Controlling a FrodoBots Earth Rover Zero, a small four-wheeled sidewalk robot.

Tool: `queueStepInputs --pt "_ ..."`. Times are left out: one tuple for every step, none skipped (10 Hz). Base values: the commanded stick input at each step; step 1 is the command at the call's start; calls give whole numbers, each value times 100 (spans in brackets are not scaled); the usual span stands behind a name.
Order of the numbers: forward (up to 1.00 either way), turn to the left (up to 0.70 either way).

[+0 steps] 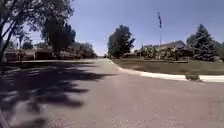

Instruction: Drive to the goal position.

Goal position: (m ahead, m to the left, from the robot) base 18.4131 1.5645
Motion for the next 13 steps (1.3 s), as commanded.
queueStepInputs --pt "70 0" --pt "70 0" --pt "70 0" --pt "70 0" --pt "70 0" --pt "70 21" --pt "70 17" --pt "70 0" --pt "70 0" --pt "70 0" --pt "70 0" --pt "70 0" --pt "70 0"
